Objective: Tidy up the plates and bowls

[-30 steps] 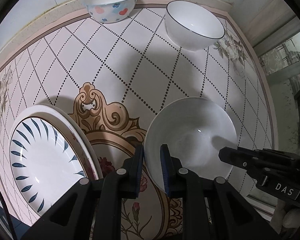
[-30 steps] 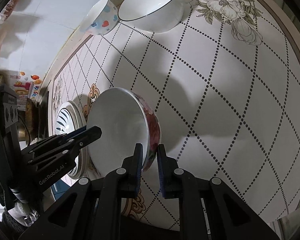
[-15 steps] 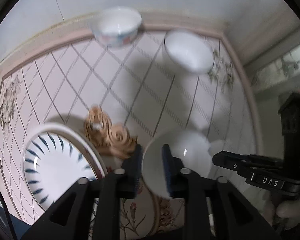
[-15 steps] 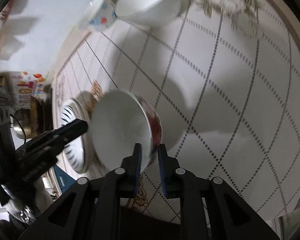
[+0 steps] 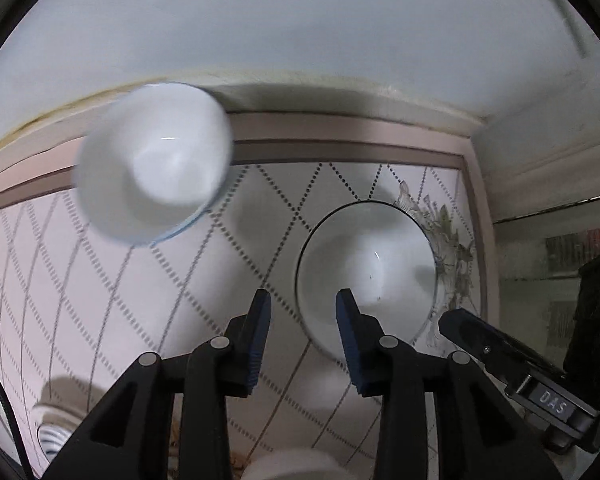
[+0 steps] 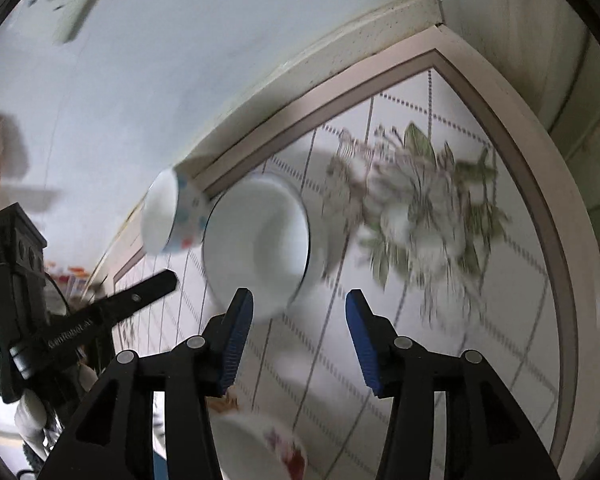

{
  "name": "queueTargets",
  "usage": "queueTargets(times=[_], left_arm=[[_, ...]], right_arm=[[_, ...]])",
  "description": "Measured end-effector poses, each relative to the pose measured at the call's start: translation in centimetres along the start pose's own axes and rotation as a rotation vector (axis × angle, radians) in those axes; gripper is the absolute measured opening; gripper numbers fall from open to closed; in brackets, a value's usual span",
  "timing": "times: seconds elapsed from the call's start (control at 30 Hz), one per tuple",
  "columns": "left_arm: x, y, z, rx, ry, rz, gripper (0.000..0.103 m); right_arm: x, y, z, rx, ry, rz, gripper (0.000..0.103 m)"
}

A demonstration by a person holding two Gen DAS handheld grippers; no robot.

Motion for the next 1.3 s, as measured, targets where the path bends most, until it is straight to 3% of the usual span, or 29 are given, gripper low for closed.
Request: queueTargets(times=[0.2, 0.3, 0.33, 0.77, 1.3], left_arm=[[0.6, 2.4, -0.9, 0.013, 0.027, 0.031, 0.028], [0.5, 2.5, -0.9, 0.061, 0.062, 0.001, 0.017], [0.4, 2.5, -0.8, 0.067, 0.066, -0.003, 0.015], [-1.4, 0.2, -1.1, 0.077, 0.088, -0.061, 0.012], [-9.1, -9.5, -1.0, -0.001, 0.141, -0.171, 0.012]], right_arm=[[1.8, 3.0, -0.4, -0.007, 0.009, 0.037, 0.049], [1.9, 4.1, -0.4, -0.006, 0.001, 0.047, 0.019], [1.9, 4.2, -0.4, -0.016, -0.004, 0.040, 0.017], [0.3, 3.4, 1.0, -0.048, -0.073, 0.035, 0.015], [-7.7, -5.1, 4.6, 0.005, -0.172, 0.018, 0.015]])
Point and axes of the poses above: each gripper's, at about its wrist camera, not at the fingertips, and y roughly the way its jaws point, z to its left, x to its top, the point moved 4 cm from there along y, roughly the way its jaws point, and after that the axes turned 3 degrees about x, right-handed, at the moved point
